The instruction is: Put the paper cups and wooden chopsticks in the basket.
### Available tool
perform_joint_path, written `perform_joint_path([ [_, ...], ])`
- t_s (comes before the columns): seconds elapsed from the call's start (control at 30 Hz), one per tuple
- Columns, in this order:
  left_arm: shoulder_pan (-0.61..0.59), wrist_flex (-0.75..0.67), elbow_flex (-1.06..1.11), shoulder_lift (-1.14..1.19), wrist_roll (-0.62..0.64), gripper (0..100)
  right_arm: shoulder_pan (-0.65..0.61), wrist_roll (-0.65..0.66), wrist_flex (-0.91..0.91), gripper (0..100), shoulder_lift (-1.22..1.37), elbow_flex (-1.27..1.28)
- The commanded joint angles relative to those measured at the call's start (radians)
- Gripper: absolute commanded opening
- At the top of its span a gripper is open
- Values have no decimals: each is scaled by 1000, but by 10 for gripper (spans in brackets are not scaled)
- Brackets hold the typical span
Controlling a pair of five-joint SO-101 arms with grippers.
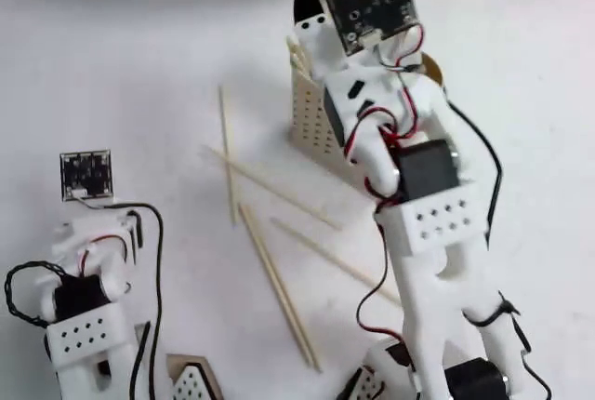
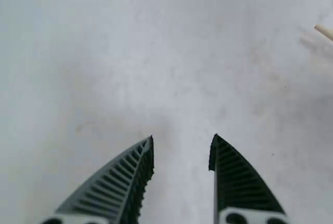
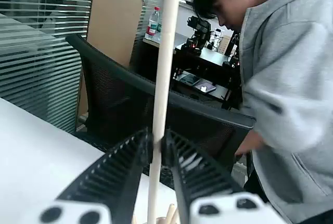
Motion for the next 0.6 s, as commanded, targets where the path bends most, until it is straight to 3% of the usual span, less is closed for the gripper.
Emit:
perform_joint_path([
  [0.0, -8, -23, -8, -19, -8, 181, 18, -2, -228, 24, -31, 183],
  [0.17, -8, -23, -8, -19, -8, 181, 36, -8, -278, 29, -30, 281],
  [0.37, -8, -23, -8, -19, -8, 181, 44, -9, -248, 163, 1, 276],
  [0.57, -8, -23, -8, -19, -8, 181, 36, -9, -44, 96, -119, 235],
])
